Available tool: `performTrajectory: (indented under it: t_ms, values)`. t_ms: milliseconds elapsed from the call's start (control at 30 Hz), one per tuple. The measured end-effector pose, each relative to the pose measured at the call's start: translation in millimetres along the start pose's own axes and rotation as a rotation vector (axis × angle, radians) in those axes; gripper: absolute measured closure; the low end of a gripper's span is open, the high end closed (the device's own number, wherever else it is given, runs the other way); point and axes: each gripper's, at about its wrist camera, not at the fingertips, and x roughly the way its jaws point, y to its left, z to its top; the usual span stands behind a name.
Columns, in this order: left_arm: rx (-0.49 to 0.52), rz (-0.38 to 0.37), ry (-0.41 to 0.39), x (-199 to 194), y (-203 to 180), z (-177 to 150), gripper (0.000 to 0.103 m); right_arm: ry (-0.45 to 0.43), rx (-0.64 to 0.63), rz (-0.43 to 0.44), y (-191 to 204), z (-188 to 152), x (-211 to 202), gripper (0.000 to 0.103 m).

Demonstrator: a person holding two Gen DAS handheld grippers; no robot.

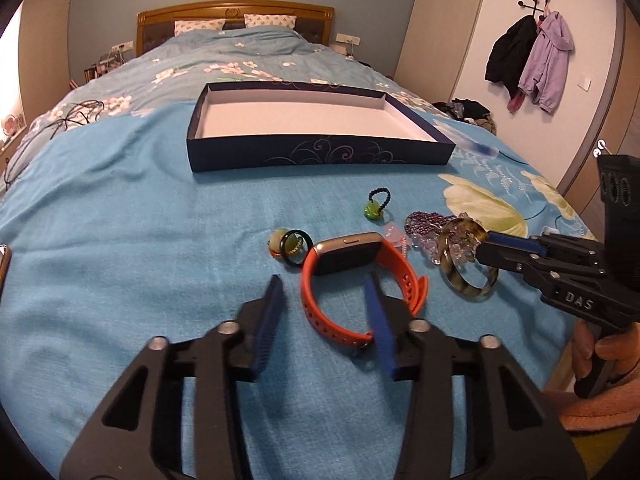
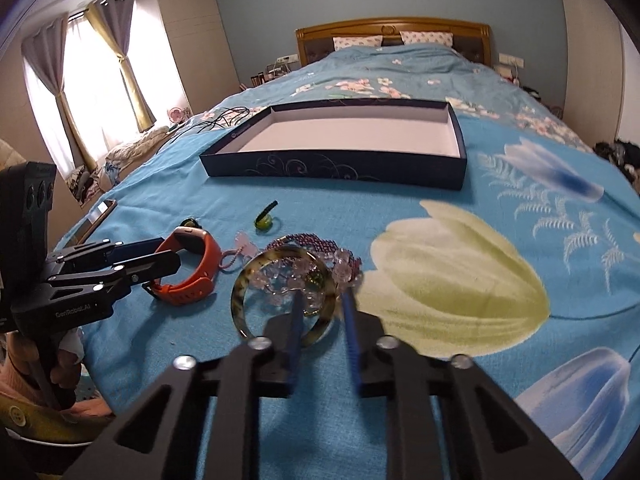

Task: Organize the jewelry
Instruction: 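Grasp the orange watch band with the left tool while the right tool grasps the tortoiseshell bangle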

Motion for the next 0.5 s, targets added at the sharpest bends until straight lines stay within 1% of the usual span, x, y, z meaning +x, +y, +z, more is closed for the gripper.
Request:
performTrajectory:
  t_ms: [33, 100, 200, 267, 333, 500]
  values:
    - [-0.002, -0.003, 0.008, 1.4, -0.3, -0.1, 0.076, 0.001, 0.01, 0.005, -1.7, -0.2, -0.2, 0.09]
    - [-0.013, -0.007, 0.015, 2.6, 1.3, 0.5, 0.078, -0.001, 0.015, 0.008, -3.6, -0.6, -1.3, 0.093]
    - [-0.02, -0.002, 0.019, 2.4, 1.6, 1.8, 0.086, -0.009, 0.028, 0.033, -6.6, 0.0, -5.8, 0.097]
    - [-0.028, -0.009, 0.025, 2.7, 2.1, 3.0, 0.092, -0.012, 0.023, 0.036, -7.0, 1.4, -8.8, 0.097]
    - [-0.03, -0.004, 0.023, 2.1, 1.6, 3.3, 0.095, -0.019, 0.023, 0.044, -7.6, 3.6, -12.1, 0.097]
    - [-0.041, -0.026, 0.015, -3.8, 1.8, 6.6, 0.095, -0.04, 0.04, 0.079, -11.4, 10.6, -21.6, 0.097]
